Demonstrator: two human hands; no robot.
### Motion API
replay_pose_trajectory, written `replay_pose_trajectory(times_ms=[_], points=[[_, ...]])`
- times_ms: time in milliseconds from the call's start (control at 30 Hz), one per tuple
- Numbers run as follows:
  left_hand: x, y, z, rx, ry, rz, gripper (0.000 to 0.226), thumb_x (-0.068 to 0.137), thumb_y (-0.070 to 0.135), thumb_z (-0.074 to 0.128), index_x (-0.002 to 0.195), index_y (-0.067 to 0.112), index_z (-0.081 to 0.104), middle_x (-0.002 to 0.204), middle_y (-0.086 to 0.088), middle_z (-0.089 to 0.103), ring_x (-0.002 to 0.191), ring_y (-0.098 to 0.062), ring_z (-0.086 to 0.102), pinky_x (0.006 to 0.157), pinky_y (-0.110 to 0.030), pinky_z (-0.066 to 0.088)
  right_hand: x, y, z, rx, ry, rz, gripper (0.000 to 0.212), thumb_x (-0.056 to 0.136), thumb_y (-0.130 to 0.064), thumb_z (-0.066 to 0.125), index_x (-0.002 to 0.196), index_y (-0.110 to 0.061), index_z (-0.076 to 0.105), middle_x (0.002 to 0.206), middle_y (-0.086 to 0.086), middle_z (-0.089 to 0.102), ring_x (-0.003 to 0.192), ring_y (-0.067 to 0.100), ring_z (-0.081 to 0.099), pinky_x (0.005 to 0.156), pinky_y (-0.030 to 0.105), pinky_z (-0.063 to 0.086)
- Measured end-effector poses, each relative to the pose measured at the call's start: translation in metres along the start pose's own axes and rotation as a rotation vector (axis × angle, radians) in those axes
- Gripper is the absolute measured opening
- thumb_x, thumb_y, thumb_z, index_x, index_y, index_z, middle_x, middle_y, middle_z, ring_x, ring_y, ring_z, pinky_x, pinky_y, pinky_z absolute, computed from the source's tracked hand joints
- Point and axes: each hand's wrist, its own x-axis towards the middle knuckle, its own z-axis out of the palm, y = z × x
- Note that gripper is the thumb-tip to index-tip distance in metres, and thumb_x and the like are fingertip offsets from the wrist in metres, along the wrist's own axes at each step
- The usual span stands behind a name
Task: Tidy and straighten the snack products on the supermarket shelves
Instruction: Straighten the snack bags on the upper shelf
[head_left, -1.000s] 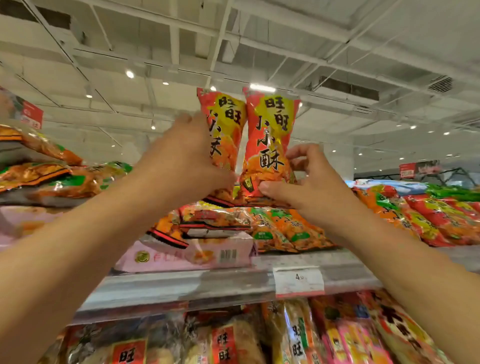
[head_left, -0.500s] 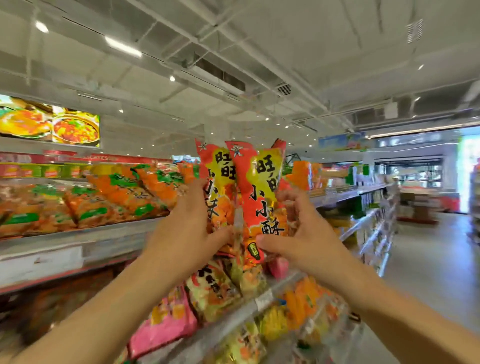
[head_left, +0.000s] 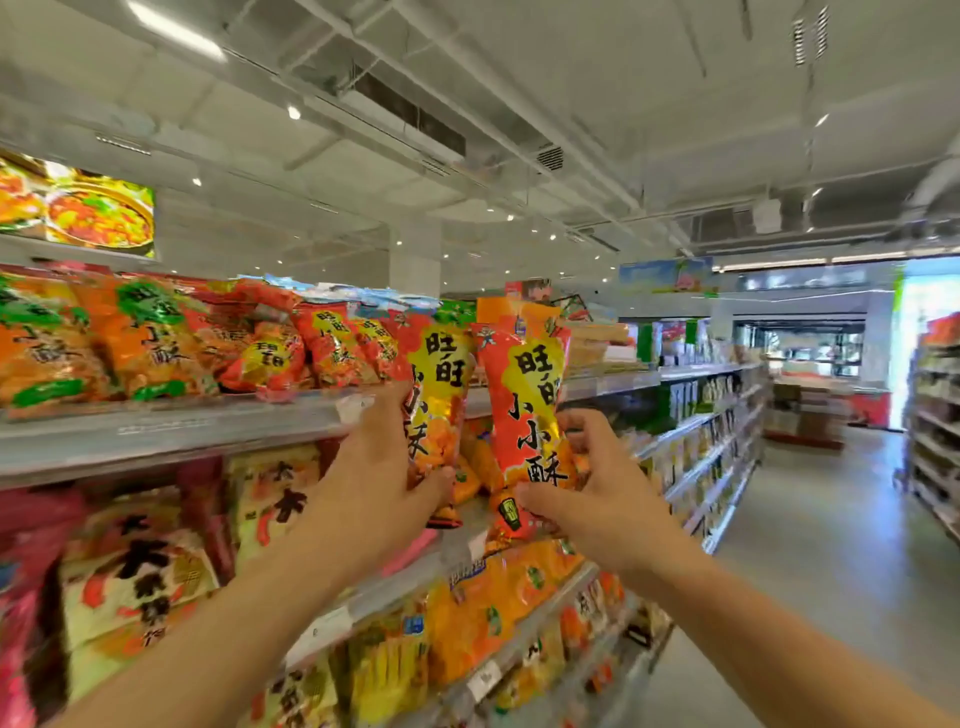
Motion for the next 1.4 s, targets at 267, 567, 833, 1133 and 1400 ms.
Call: replay_pose_trajectory(times_ms=[267, 567, 833, 1133, 1400], points=[[0.089, -0.044, 0.033, 0.063, 0.153, -0.131, 0.072, 0.077, 0.037, 0.074, 0.127, 0.037, 0.022, 0.107, 0.008, 0.053, 0.068, -0.002, 0.057, 0.061, -0.027, 0.039, 0.096, 0.079, -0.005, 0.142, -0.011, 0.015, 0.058, 0.075, -0.018, 0.08, 0.113, -0.046, 0.046, 0.095, -0.018, 0.065, 0.086, 0.015, 0.071, 0.072, 0.043, 0.061], [0.219, -0.111, 0.061, 0.135, 0.271, -0.112, 0.073, 0.076, 0.046, 0.077, 0.128, 0.031, 0.028, 0.09, 0.003, 0.058, 0.069, -0.009, 0.055, 0.055, -0.027, 0.035, 0.27, 0.116, 0.02, 0.009, 0.005, -0.175, 0.06, 0.073, -0.032, 0.081, 0.118, -0.044, 0.043, 0.113, -0.009, 0.056, 0.096, 0.016, 0.065, 0.074, 0.038, 0.06], [0.29, -0.146, 0.096, 0.365, 0.318, -0.269, 0.082, 0.075, 0.045, 0.08, 0.134, 0.017, 0.03, 0.125, -0.014, 0.052, 0.093, -0.023, 0.047, 0.075, -0.032, 0.035, 0.41, 0.14, 0.059, 0.136, -0.087, -0.279, 0.05, 0.074, -0.021, 0.081, 0.103, -0.042, 0.046, 0.081, -0.018, 0.071, 0.07, 0.012, 0.072, 0.059, 0.036, 0.061], [0.286, -0.136, 0.116, 0.744, 0.105, -0.539, 0.091, 0.071, 0.071, 0.067, 0.131, 0.013, 0.031, 0.118, -0.01, 0.059, 0.102, -0.028, 0.058, 0.08, -0.038, 0.048, 0.424, 0.189, 0.084, -0.436, -0.278, -0.453, 0.056, 0.084, -0.065, 0.053, 0.125, -0.029, 0.042, 0.108, 0.003, 0.066, 0.1, 0.027, 0.063, 0.086, 0.046, 0.053], [0.267, -0.131, 0.132, 0.752, 0.167, -0.575, 0.097, 0.072, 0.079, 0.056, 0.143, 0.021, 0.025, 0.117, -0.003, 0.053, 0.105, -0.022, 0.053, 0.087, -0.041, 0.049, 0.406, 0.193, 0.078, -0.514, -0.203, -0.575, 0.056, 0.093, -0.065, 0.034, 0.131, -0.025, 0.037, 0.084, -0.009, 0.057, 0.078, 0.017, 0.056, 0.065, 0.034, 0.044]])
